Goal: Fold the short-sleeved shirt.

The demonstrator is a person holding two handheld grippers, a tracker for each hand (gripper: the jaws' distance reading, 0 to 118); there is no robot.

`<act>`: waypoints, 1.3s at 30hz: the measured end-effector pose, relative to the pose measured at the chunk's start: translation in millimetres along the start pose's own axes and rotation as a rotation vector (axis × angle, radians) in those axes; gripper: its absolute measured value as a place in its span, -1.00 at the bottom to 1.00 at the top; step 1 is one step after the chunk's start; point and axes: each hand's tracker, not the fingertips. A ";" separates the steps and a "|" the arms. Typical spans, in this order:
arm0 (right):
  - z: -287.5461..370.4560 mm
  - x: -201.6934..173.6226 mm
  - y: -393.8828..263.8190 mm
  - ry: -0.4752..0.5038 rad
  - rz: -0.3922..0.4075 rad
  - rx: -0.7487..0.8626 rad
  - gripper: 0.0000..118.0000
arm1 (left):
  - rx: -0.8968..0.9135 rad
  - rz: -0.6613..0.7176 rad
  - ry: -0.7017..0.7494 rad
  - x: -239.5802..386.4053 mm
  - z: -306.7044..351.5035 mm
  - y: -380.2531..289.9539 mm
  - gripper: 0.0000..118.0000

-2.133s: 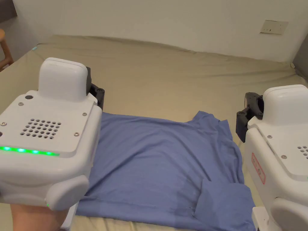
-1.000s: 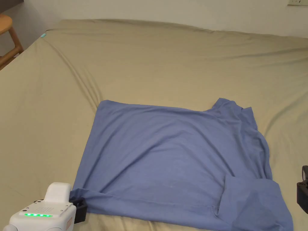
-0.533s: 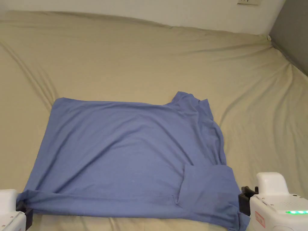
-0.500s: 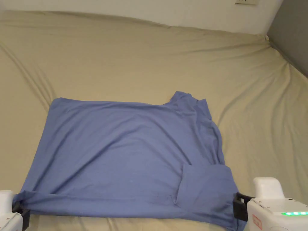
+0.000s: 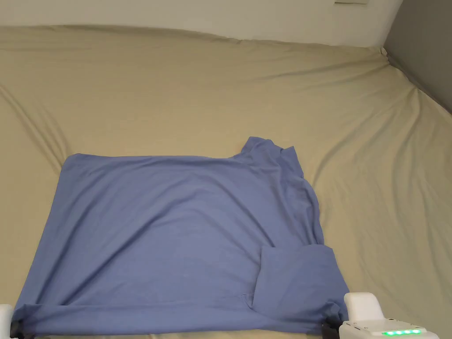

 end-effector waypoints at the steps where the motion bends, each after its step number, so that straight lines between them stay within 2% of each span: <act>1: -0.6 -3.6 0.6 0.035 0.011 0.008 -0.75 | -0.004 -0.002 0.000 0.7 -0.6 -0.1 -0.94; 2: 0.1 -7.8 0.7 0.037 0.016 0.017 -0.87 | -0.005 -0.003 0.001 1.1 -0.7 -0.2 -0.94; 6: 11.5 -15.7 -2.3 0.002 0.057 0.066 -0.89 | 0.004 0.010 0.002 0.1 2.3 -1.1 -0.94; 13: 43.9 10.9 -7.2 0.062 -0.049 0.243 -0.89 | 0.124 0.081 -0.002 -10.4 17.6 -3.3 -0.94; 21: 74.0 7.3 33.8 0.073 -0.066 0.333 -0.89 | 0.217 0.197 -0.008 -22.7 27.7 20.6 -0.94; 24: 66.6 7.4 65.0 0.079 -0.095 0.307 -0.89 | 0.220 0.216 -0.017 -30.3 2.2 34.9 -0.94; 30: 22.6 4.2 125.9 0.045 -0.046 0.186 -0.89 | 0.195 0.162 -0.017 -27.6 -37.4 79.2 -0.94; 34: -22.1 6.4 161.3 0.045 -0.079 0.072 -0.89 | 0.150 0.123 -0.019 -20.2 -74.2 104.1 -0.94; 39: -67.9 2.2 181.6 0.014 -0.078 -0.023 -0.89 | 0.069 0.080 -0.021 -9.3 -115.3 117.7 -0.94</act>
